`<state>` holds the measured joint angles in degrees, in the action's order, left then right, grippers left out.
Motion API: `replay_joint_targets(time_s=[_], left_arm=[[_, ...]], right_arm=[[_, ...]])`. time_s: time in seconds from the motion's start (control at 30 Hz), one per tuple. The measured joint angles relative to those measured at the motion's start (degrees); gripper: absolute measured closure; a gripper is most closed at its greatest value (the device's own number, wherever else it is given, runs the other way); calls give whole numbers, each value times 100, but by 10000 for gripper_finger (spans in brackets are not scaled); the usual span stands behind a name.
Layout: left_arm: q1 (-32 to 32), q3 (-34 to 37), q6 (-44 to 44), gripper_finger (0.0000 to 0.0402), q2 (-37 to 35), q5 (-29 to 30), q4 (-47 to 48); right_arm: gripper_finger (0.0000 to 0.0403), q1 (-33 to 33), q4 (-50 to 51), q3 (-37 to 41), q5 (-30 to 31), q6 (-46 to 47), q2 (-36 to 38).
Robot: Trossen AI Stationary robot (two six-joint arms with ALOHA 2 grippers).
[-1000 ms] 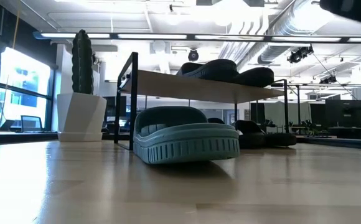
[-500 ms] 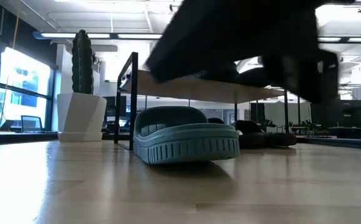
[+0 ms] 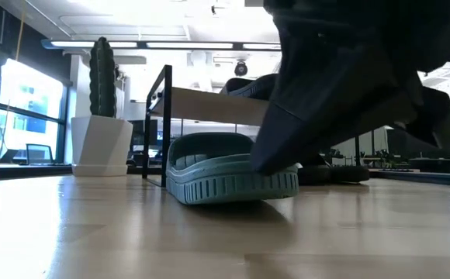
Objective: Pick and place slides into the shelf
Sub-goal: Put the green slipper under the shelf
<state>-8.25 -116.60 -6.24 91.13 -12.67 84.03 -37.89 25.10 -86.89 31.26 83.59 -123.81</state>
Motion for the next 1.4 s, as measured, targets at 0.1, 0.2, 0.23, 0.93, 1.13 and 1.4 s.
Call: replay_joint_targets(time_s=[0.1,0.2,0.23,0.93,1.13,1.4], left_arm=[[-2,0,-2,208,0,0,-2],[-2,0,-9,208,0,2,-13],[-2,0,-17,208,0,2,-20],[-2,0,-107,208,0,22,-39],[-2,0,-109,208,0,22,-90],[-2,0,-156,208,0,22,-160]], right_arm=[[403,38,218,-2,85,162,0],[403,104,322,17,27,254,0],[403,123,285,62,31,275,0],[403,272,1646,155,278,1701,0],[403,461,2061,157,284,1696,0],[403,637,2247,157,252,1627,0]])
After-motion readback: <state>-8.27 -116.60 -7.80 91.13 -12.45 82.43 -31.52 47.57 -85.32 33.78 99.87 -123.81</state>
